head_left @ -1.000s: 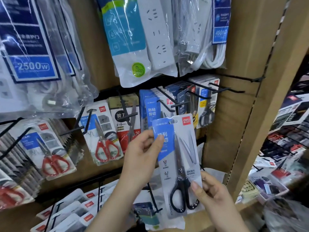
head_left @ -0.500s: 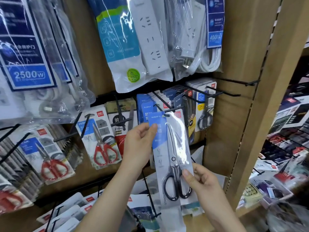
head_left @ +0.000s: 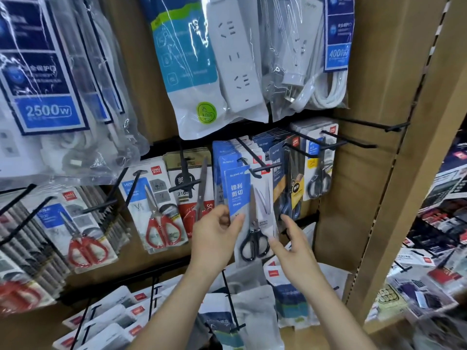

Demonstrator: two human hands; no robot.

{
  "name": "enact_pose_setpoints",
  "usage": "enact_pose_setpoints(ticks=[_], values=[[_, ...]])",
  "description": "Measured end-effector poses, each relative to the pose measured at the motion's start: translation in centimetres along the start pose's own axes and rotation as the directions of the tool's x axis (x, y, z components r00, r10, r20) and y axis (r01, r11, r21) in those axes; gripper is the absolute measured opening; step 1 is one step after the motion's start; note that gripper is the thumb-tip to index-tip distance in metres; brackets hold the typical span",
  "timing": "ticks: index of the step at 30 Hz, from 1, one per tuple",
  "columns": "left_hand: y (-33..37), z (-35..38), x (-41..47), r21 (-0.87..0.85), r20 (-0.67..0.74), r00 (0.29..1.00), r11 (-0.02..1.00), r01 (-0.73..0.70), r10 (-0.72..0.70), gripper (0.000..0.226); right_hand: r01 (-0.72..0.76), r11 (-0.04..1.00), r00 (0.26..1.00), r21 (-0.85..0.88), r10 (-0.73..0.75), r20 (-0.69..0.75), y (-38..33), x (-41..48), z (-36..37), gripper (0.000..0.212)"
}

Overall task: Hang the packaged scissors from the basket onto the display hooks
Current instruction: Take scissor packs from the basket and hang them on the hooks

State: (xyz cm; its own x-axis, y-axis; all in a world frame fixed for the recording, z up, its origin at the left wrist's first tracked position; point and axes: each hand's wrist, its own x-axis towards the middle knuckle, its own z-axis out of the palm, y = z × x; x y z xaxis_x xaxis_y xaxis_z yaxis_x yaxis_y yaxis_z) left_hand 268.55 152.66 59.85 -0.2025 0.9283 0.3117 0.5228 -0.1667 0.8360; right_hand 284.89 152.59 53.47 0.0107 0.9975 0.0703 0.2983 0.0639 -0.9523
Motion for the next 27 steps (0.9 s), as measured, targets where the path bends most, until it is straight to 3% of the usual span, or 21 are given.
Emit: enact_pose_setpoints(ticks=[3,7,10,12,14,17,21,23,27], values=[[-0.2,0.4,0.3,0.014,-0.02,1.0,1.0,0.004,-0.003,0.007,-0.035,0.999,0.995,0.015,0.034,0.098,-0.2,1.1,0.0,0.066],[-0.1,0.8,0.6,0.053,0.02,0.998,0.997,-0.064,0.063,0.007,-0.073,0.984,0.984,0.16,0.045,0.171,-0.8,1.4,0.0,0.053],[-0.9,-0.3,1.0,-0.142,-0.032,0.999,0.99,0.02,-0.024,0.009,-0.091,0.976,0.978,0.195,0.051,0.2,-0.7,1.5,-0.3,0.067],[-1.6,-1.0,1.9,-0.188,-0.056,0.989,0.975,0.122,-0.135,0.027,-0.129,0.974,0.974,0.187,0.088,0.211,-0.6,1.6,-0.3,0.072],[-2.0,-0.9,2.7,-0.138,0.028,0.974,0.964,0.228,-0.226,0.046,-0.158,0.974,0.968,0.166,0.119,0.22,-0.7,1.5,0.0,0.077],[-2.1,0.5,3.5,-0.089,0.155,0.955,0.959,0.268,-0.253,0.059,-0.117,0.98,0.975,0.162,0.083,0.206,-0.8,1.4,0.6,0.086],[-1.4,0.4,3.4,-0.127,0.304,0.87,0.889,0.44,-0.388,0.071,-0.134,0.975,0.976,0.178,0.099,0.193,-1.2,1.0,0.2,0.066],[-1.2,0.2,3.1,-0.143,0.328,0.87,0.891,0.43,-0.367,0.07,-0.119,0.981,0.98,0.15,0.092,0.179,-1.4,0.7,-0.3,0.06],[-1.6,-0.6,0.9,-0.199,0.215,0.957,0.95,0.24,-0.196,0.073,-0.079,0.982,0.989,0.172,0.056,0.136,-1.8,-0.2,-0.7,0.055]])
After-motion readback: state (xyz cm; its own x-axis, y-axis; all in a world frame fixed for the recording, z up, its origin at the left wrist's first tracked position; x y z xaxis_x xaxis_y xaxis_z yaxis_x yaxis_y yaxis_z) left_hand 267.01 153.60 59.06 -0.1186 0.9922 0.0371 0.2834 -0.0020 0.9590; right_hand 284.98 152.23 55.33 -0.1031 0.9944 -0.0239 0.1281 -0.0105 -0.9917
